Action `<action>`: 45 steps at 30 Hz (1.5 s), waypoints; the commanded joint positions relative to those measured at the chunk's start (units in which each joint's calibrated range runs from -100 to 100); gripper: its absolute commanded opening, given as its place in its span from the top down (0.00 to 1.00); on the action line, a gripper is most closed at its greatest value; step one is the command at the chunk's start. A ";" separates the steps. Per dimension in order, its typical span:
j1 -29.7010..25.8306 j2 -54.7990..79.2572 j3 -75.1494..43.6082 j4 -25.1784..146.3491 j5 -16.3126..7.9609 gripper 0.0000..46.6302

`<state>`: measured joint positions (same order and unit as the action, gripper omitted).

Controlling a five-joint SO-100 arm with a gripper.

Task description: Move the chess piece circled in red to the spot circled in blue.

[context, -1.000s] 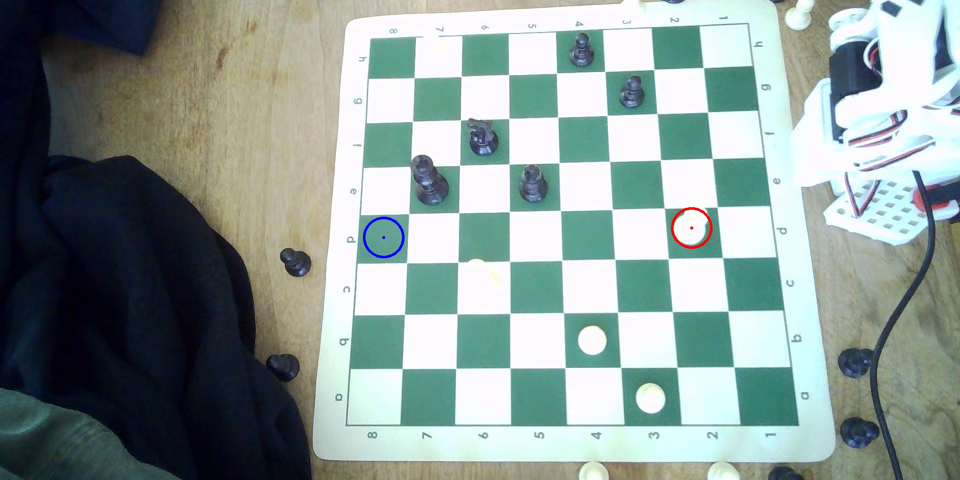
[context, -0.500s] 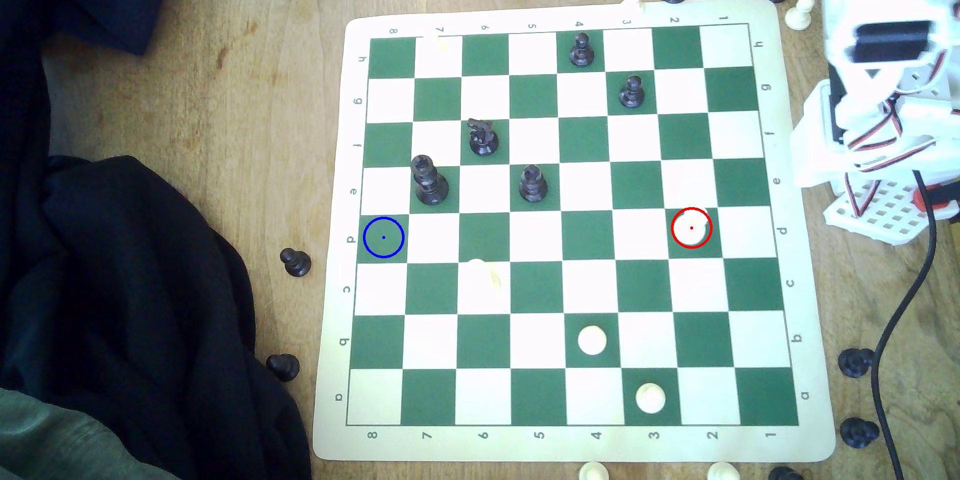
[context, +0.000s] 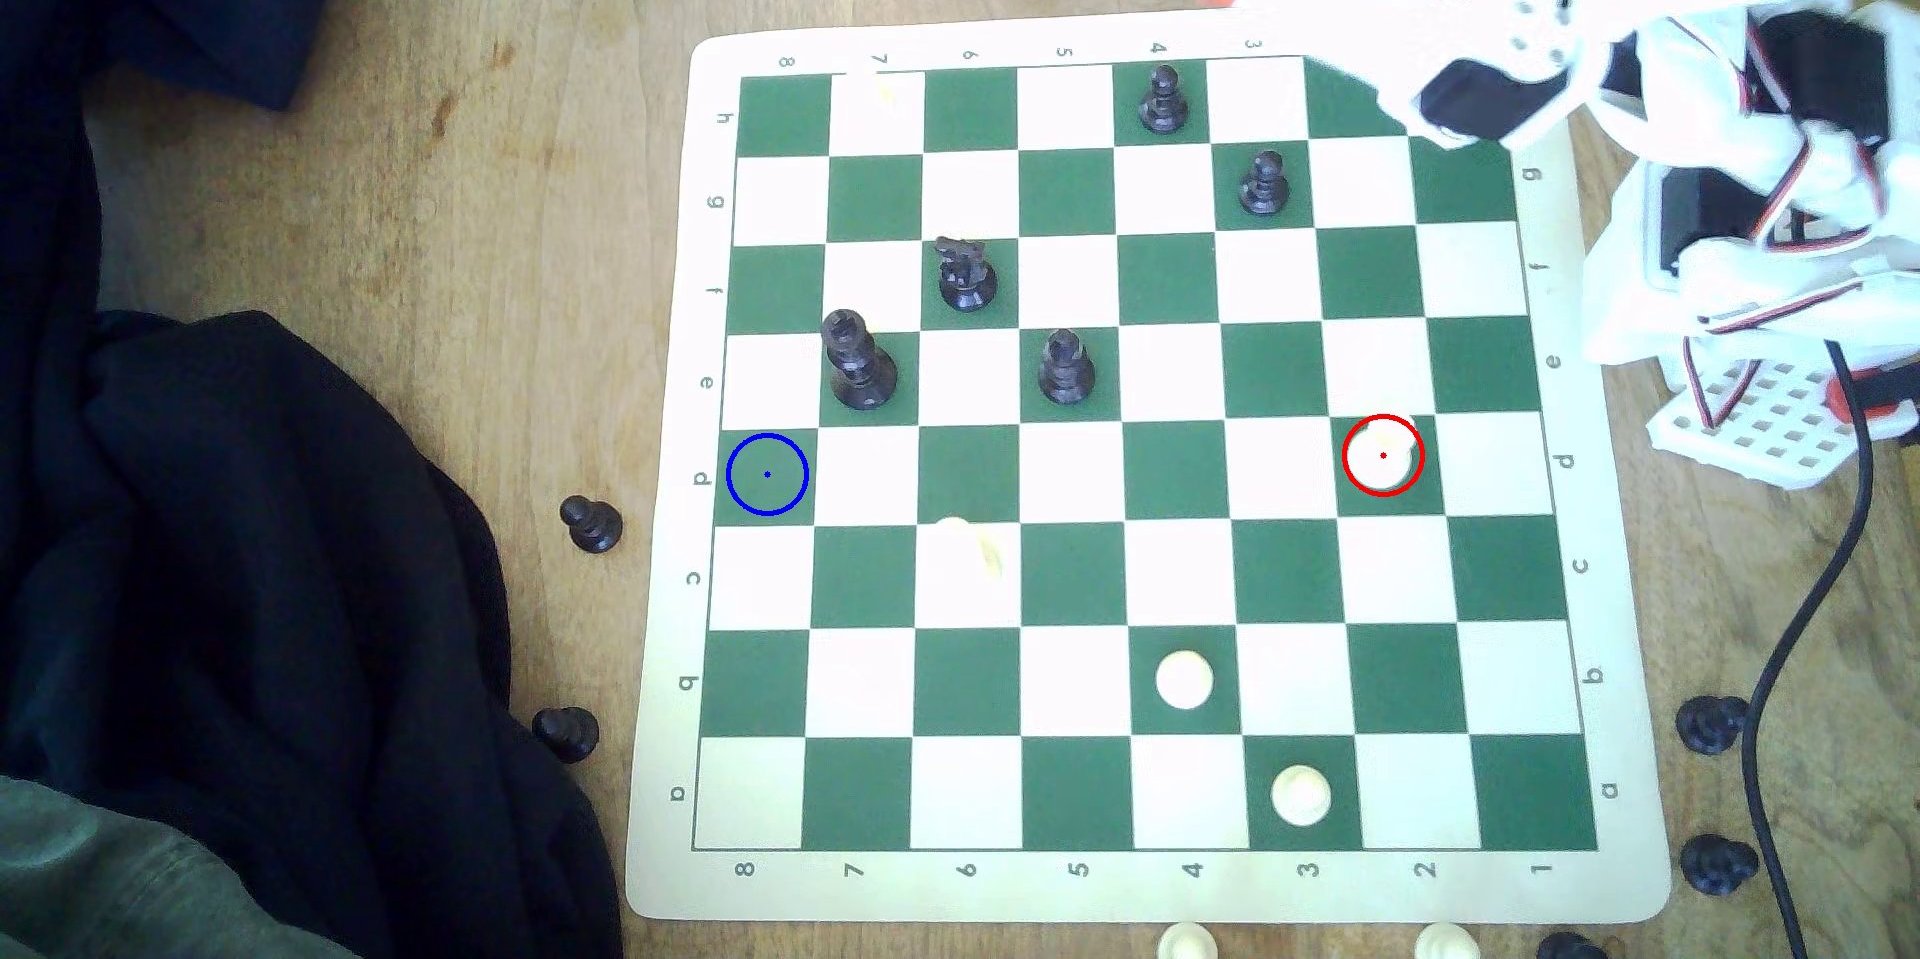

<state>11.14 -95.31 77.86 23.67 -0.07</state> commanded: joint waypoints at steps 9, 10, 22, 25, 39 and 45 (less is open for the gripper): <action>-8.05 4.14 -18.29 44.23 -6.69 0.51; -8.98 4.22 -18.29 46.11 -6.50 0.49; -16.26 9.31 -11.31 56.19 -3.61 0.53; -18.45 6.43 -6.33 57.01 -3.27 0.51; -20.01 11.86 1.65 51.68 -0.59 0.55; -21.03 13.90 3.83 48.98 -0.98 0.58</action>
<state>-9.59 -82.74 82.02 74.10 -0.81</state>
